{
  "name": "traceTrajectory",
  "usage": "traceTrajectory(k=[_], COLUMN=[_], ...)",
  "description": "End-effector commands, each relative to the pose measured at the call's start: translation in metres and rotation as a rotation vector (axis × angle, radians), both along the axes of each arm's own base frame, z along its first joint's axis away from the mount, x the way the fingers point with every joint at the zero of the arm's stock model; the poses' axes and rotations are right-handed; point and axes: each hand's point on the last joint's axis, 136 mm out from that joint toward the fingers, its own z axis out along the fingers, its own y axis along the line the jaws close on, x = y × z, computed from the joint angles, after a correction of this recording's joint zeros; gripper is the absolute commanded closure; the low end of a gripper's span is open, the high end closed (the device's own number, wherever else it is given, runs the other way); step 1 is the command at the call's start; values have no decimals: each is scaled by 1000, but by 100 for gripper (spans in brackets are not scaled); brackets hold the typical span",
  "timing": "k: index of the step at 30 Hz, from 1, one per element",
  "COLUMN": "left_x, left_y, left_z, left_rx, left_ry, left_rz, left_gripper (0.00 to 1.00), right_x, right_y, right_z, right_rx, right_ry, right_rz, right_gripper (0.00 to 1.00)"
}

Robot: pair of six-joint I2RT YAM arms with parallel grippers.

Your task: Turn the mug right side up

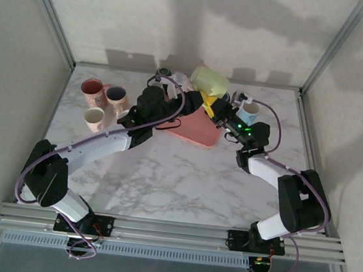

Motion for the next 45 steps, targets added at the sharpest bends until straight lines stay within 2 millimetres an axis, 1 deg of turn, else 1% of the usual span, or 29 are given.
traceTrajectory(k=[1, 2, 4, 9, 13, 19, 22, 26, 30, 34, 38, 45], left_x=[-11, -10, -9, -12, -14, -18, -22, -27, -27, -29, -29, -25], left_y=[-5, -3, 1, 11, 21, 33, 37, 47, 57, 58, 59, 55], left_z=[28, 26, 23, 14, 4, -12, -16, -19, -30, -42, -54, -70], left_rx=[-20, -4, 25, 102, 161, 251, 313, 402, 481, 549, 601, 648], left_ry=[-86, -85, -86, -88, -77, -76, -102, -149, -153, -187, -199, -189], left_rz=[-35, -22, -1, 28, 52, 65, 55, 62, 77, 54, 46, 22], left_gripper=[63, 58, 52, 43, 41, 40, 40, 40, 40, 40, 40, 40], right_x=[6, 7, 7, 6, 0, -13, -18, -27, -34, -38, -38, -30], right_y=[0, 0, 0, -4, -10, -22, -31, -50, -70, -93, -121, -165], right_z=[14, 12, 10, 3, 1, -1, -8, -19, -32, -53, -77, -113], right_rx=[-8, -17, -31, -101, -189, -343, -438, -594, -756, -969, -1193, -1486], right_ry=[-73, -71, -70, -64, -77, -108, -99, -94, -83, -54, -7, 136], right_rz=[-45, -48, -53, -74, -102, -155, -181, -241, -291, -328, -369, -434], right_gripper=[100, 100, 100, 100, 100, 100, 100, 100, 100, 100, 100, 100])
